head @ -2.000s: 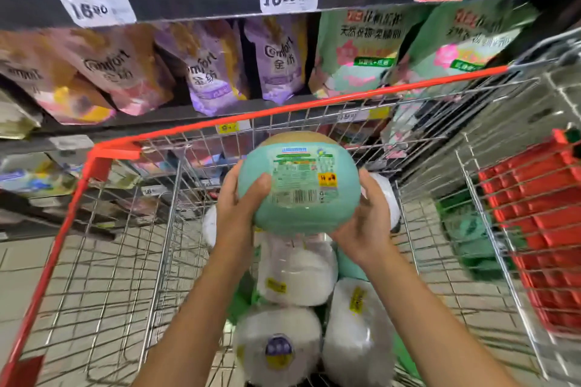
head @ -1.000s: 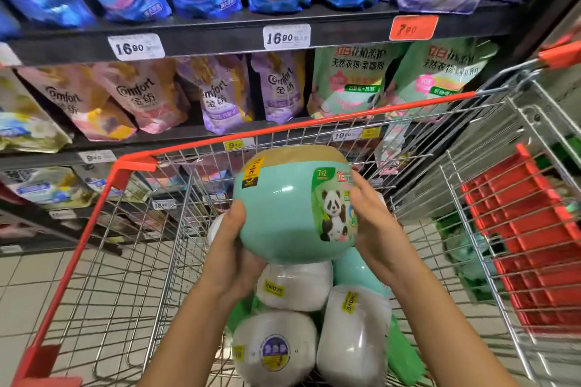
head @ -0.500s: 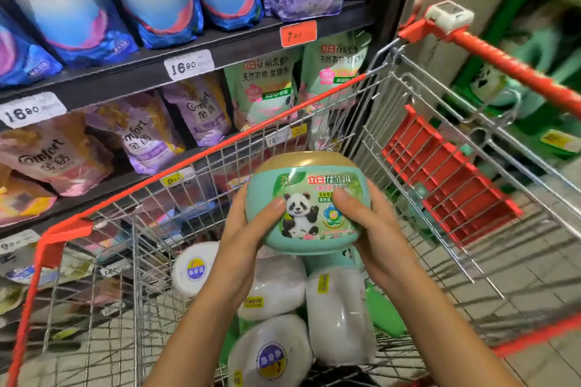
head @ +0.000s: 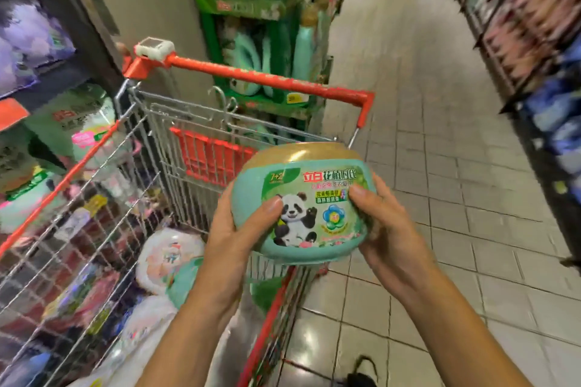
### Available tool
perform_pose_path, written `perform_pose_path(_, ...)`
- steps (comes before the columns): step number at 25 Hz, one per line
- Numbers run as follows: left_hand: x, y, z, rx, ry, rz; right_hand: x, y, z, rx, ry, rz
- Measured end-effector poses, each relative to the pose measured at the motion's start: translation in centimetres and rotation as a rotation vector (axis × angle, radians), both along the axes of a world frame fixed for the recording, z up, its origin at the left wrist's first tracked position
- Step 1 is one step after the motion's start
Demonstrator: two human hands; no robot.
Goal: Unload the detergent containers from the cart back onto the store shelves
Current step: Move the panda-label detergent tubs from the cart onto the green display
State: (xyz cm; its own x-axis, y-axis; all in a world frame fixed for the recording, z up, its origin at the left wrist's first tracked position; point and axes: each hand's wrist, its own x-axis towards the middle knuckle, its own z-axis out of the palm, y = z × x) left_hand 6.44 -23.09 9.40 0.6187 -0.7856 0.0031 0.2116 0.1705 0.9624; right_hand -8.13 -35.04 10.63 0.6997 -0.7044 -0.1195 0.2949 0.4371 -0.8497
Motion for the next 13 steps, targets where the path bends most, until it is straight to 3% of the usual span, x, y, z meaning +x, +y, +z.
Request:
perform_pose_path(6, -9.1, -11.3, 1.1, -0.032, -0.084, -0.224, -11.3, -8.2, 1.1, -0.018, -0.030, -0.218)
perform_pose_path(13, -16.9, -24.4, -0.2, -0.008, -0.043, -0.264, -19.8, -19.9, 1.3, -0.052, 0.059, -0.269)
